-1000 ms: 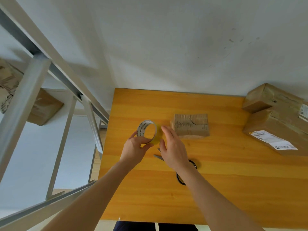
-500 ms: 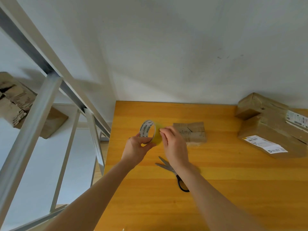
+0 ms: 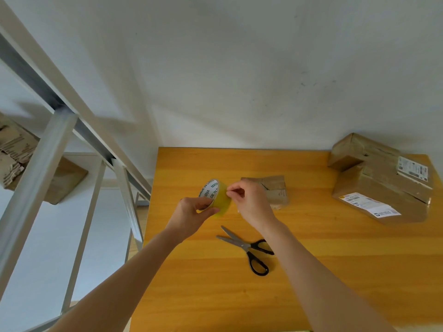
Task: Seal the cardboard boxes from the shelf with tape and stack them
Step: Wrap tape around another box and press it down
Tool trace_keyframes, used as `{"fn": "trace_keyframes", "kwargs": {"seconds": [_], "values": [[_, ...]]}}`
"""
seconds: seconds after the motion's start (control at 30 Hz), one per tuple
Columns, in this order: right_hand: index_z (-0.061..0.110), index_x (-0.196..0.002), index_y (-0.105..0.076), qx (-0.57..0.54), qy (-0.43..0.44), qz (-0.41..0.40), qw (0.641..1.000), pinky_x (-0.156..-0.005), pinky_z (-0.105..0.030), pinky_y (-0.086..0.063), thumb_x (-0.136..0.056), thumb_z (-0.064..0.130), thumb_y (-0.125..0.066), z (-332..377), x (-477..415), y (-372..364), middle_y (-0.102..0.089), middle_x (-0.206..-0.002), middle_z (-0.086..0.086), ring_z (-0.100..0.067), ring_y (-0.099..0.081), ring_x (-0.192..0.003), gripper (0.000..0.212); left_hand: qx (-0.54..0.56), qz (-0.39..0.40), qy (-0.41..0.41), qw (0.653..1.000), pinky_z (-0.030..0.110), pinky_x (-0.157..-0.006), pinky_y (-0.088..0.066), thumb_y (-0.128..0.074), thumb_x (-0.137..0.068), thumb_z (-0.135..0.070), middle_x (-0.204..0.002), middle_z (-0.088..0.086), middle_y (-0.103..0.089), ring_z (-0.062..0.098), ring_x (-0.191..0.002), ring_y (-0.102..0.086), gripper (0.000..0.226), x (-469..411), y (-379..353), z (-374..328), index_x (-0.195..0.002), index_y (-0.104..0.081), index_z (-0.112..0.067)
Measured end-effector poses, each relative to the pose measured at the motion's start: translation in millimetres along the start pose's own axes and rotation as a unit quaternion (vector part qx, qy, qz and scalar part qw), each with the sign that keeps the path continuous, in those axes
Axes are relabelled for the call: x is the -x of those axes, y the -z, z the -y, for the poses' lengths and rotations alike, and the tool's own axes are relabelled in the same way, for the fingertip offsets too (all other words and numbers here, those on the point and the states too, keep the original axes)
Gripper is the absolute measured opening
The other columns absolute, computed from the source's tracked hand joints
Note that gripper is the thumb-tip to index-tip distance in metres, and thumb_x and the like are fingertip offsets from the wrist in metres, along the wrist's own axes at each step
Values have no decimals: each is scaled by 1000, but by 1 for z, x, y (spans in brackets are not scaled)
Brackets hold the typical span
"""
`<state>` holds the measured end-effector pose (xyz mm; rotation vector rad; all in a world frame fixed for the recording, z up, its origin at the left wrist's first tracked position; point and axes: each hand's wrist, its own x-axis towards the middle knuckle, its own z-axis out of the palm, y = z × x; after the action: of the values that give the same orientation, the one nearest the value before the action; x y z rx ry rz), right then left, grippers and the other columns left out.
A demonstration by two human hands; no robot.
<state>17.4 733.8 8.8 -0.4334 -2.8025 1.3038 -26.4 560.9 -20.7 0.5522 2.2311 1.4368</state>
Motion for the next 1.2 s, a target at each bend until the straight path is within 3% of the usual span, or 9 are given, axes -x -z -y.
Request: {"fn": "trace_keyframes", "kwargs": {"seconds": [0.13,0.27,0.47,0.53,0.63,0.73,0.83,1.0,1.2], "values": [[12,-97,-72,-21,-50,74,996,-71,-12,-44,-92,12,-65,0,-10,14,-67,-91,4,-6,-59,-82,9,-12,36,-1,999,16,-56,-29,-69,-86,-16,-59,-11,-50,2,-57,-37,17,-4,4,-2,-69,-66,-18],[17,-88,-68,-57,-51,114,991,-65,-11,-49,-93,10,-63,3,-12,24,-64,-79,9,-2,-59,-72,10,-31,45,15,998,27,-64,-35,-70,-86,-21,-76,18,-59,14,-67,-44,18,-10,12,-2,-80,-66,-4],[13,-85,-69,-168,-114,102,974,-67,-14,-52,-91,6,-64,-4,-9,23,-68,-81,0,-4,-64,-71,10,-34,84,8,996,26,-65,-41,-68,-87,-20,-71,5,-56,10,-66,-47,20,-21,15,-2,-82,-64,-1],[13,-88,-69,-224,-171,104,954,-71,-18,-55,-87,7,-71,-7,-8,22,-70,-84,-3,-9,-66,-75,6,-30,103,0,994,36,-71,-45,-66,-89,-18,-78,14,-60,14,-71,-50,19,-22,15,-1,-88,-65,0],[11,-99,-66,-250,-227,108,935,-77,-35,-57,-78,14,-81,-11,-9,22,-71,-87,-7,-14,-64,-72,26,-37,131,-12,991,45,-81,-45,-64,-91,-19,-88,22,-60,30,-80,-54,21,-21,13,1,-93,-64,2],[11,-94,-70,-232,-232,98,939,-80,-45,-57,-79,13,-80,-13,-12,23,-73,-94,-17,-16,-62,-70,17,-38,131,-2,991,42,-76,-44,-65,-90,-23,-82,18,-58,29,-77,-51,22,-24,10,2,-88,-63,-1],[13,-83,-73,-216,-214,90,948,-79,-39,-58,-81,13,-78,-13,-15,24,-73,-91,-15,-16,-63,-72,5,-57,111,20,992,28,-58,-31,-69,-87,-28,-65,1,-43,10,-61,-35,31,-32,11,3,-69,-50,-12],[16,-80,-73,-251,-221,74,939,-71,-24,-57,-82,11,-76,-13,-28,34,-72,-83,-3,-10,-65,-72,5,-67,86,77,991,20,-46,-23,-68,-87,-33,-53,-8,-33,6,-47,-27,41,-52,11,0,-60,-40,-18],[6,-85,-71,-305,-288,15,908,-65,-20,-56,-84,5,-73,-29,-30,45,-66,-77,-4,-10,-62,-69,2,22,152,118,981,14,-44,-21,-68,-85,-35,-50,-13,-27,4,-46,-25,44,-70,19,-2,-57,-40,-15]]}}
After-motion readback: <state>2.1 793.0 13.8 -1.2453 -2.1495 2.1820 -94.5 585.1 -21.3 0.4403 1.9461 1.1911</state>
